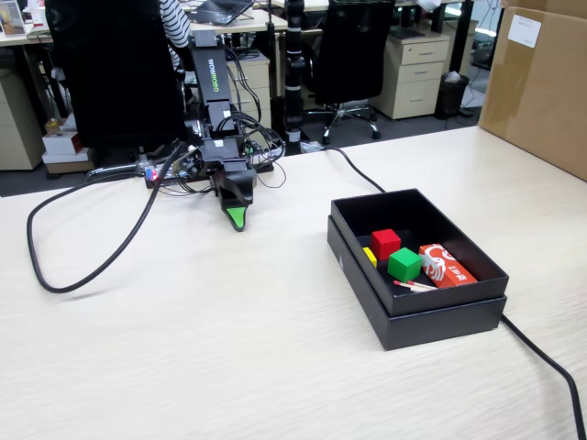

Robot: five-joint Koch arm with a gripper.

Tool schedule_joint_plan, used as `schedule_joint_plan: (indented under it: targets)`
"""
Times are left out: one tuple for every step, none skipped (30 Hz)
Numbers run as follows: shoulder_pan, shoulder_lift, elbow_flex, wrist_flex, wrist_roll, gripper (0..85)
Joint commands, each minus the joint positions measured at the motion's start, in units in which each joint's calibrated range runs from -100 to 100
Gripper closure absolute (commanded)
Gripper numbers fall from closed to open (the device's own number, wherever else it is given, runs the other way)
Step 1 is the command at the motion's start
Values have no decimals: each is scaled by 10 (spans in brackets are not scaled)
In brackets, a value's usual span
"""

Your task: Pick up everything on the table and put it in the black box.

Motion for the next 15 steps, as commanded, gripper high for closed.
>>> schedule_joint_plan:
  targets:
    - [-3, -1, -11, -29, 13, 380]
    - [-3, -1, -11, -29, 12, 379]
    - [-2, -1, -11, -29, 12, 371]
    - [-2, -1, -11, -29, 12, 367]
    - [-2, -1, -11, -29, 12, 367]
    - [-2, -1, -10, -29, 11, 367]
    - [-2, -1, -10, -29, 11, 367]
    - [-2, -1, -10, -29, 11, 367]
    - [-2, -1, -10, -29, 11, 367]
    - [-2, -1, -10, -29, 11, 367]
    - [-2, -1, -10, -29, 11, 367]
    - [-2, -1, -10, -29, 11, 367]
    - [-2, -1, -10, -29, 11, 367]
    - [-2, -1, -10, -29, 11, 367]
    - [-2, -1, -10, -29, 11, 367]
